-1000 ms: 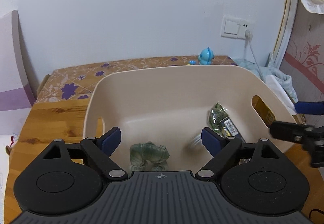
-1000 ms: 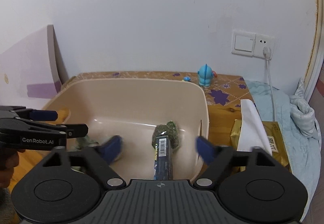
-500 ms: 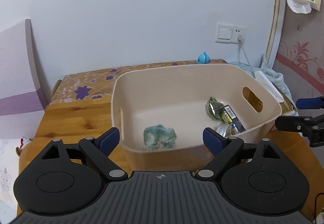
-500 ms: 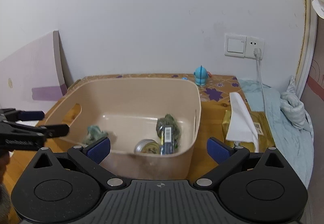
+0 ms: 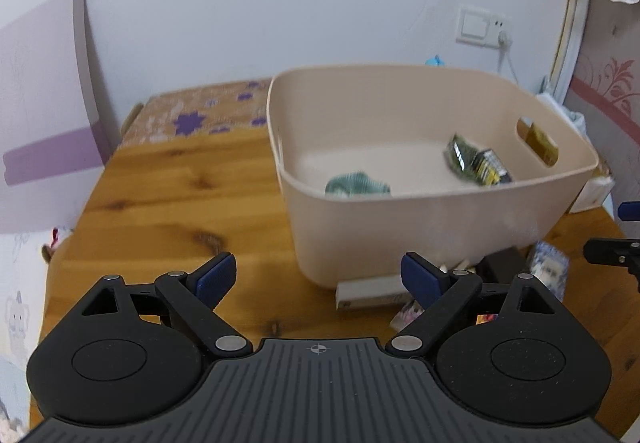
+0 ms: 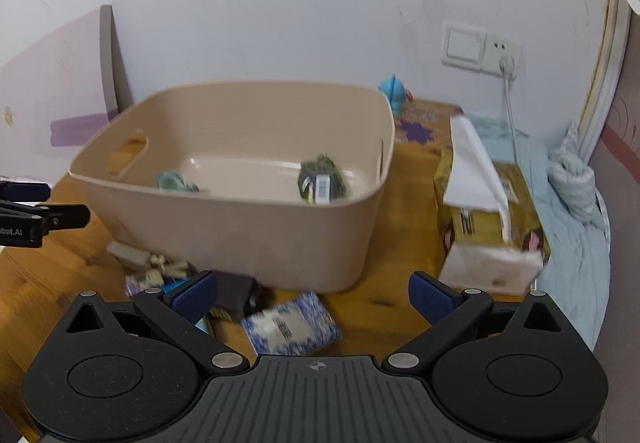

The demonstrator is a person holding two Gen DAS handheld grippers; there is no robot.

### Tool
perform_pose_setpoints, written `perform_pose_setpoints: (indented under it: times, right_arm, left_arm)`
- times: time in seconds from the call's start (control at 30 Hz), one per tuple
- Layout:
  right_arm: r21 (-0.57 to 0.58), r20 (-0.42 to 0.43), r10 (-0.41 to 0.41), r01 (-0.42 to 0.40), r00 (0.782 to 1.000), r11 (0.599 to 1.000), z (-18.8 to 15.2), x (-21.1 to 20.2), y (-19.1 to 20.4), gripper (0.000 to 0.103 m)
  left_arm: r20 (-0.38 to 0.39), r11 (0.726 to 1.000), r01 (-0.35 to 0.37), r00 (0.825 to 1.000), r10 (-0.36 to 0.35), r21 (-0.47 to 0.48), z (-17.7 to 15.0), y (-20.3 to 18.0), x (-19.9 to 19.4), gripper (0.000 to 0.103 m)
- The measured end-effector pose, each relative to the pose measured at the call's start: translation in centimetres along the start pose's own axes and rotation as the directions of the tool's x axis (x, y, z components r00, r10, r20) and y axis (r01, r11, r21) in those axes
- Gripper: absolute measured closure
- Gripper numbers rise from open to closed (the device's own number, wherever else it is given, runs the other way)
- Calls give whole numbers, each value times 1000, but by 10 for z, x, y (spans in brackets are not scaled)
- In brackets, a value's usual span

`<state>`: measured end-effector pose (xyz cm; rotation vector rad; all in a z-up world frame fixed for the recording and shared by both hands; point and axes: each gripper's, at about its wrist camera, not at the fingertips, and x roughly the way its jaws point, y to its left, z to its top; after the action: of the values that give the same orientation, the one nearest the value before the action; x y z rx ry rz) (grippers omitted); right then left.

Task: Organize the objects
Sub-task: 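Withdraw both tools from the bin toward the remaining items, then grasp the white box with the left tool while the right tool grasps the blue-and-white tissue pack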

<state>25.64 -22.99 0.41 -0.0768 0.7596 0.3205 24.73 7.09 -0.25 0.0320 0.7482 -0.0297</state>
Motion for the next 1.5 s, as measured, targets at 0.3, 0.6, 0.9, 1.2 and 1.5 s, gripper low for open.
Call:
perform_pose_setpoints:
  times: [0.3, 0.6, 0.9, 1.2, 1.5]
  right_arm:
    - [14, -80, -23, 25, 997, 1000, -20, 20, -7, 0]
    - [4, -135, -21, 22, 991, 1000, -31, 36, -5, 0]
    - [-21, -156, -21, 18, 988, 1000, -35, 48, 0, 0]
    - [-45, -158, -25, 18, 987, 999, -34, 58, 8, 0]
    - [-55, -145, -25, 17, 989, 998, -33, 63, 11, 0]
  left_arm:
    - [-67, 1000, -5, 998, 6, 14, -14, -1, 30, 12]
    - [-111, 999, 30, 994, -26, 37, -20, -11, 49, 12]
    - [-115, 997, 71, 991, -69, 11, -14, -18, 58, 12]
    - [-135, 994, 71, 987, -82, -89, -5, -15, 71, 12]
    - [-148, 995, 28, 988, -43, -99, -8, -9, 70, 14]
